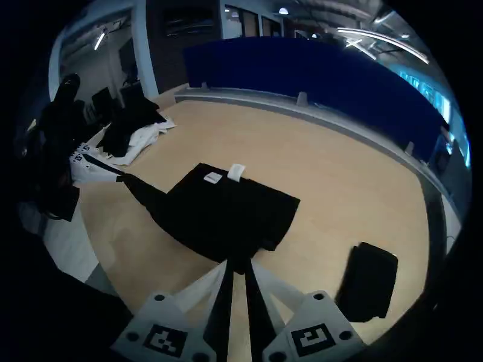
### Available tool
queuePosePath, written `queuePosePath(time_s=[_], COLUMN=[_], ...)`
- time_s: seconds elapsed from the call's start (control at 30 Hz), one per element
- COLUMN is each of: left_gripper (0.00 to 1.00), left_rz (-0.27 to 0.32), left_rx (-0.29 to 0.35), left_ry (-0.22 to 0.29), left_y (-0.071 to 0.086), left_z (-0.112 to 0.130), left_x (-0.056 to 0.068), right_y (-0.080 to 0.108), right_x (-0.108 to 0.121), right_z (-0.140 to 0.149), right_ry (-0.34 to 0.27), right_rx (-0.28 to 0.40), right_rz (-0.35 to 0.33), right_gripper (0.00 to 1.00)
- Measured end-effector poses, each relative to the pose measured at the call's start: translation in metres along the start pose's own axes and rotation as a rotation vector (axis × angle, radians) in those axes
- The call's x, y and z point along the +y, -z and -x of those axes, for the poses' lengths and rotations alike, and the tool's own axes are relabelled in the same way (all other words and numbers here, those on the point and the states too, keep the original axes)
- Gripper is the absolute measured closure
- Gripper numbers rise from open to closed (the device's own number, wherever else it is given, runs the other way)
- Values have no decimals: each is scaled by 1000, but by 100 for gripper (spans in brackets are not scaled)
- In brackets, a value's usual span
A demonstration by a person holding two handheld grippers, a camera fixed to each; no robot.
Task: Fold towel
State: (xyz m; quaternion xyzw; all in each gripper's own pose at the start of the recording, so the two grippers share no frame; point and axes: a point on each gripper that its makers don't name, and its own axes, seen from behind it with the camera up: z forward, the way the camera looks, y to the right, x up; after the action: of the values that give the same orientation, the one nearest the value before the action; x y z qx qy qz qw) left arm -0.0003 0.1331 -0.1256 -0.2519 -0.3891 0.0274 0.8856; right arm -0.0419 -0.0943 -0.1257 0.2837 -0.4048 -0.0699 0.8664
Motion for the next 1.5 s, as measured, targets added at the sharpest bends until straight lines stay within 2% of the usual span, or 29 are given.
queuePosePath(time_s=[0.3,0.57,0.77,1.07,1.5], left_gripper=[91,91,91,91,91], left_rz=[-18,-39,-55,-50,-64], left_rx=[24,56,63,47,24], left_ry=[-1,-12,-28,-14,-45], left_y=[-14,-39,-65,-106,-132], left_z=[-16,-42,-54,-56,-47], left_x=[-10,-26,-39,-50,-58], right_y=[-15,-44,-70,-101,-125], right_x=[11,33,49,72,82], right_z=[-8,-26,-34,-28,-20], right_ry=[3,1,-12,-56,-107], right_rx=[-10,-4,-12,-38,-45], right_rz=[19,42,43,64,73], right_gripper=[87,87,87,87,86])
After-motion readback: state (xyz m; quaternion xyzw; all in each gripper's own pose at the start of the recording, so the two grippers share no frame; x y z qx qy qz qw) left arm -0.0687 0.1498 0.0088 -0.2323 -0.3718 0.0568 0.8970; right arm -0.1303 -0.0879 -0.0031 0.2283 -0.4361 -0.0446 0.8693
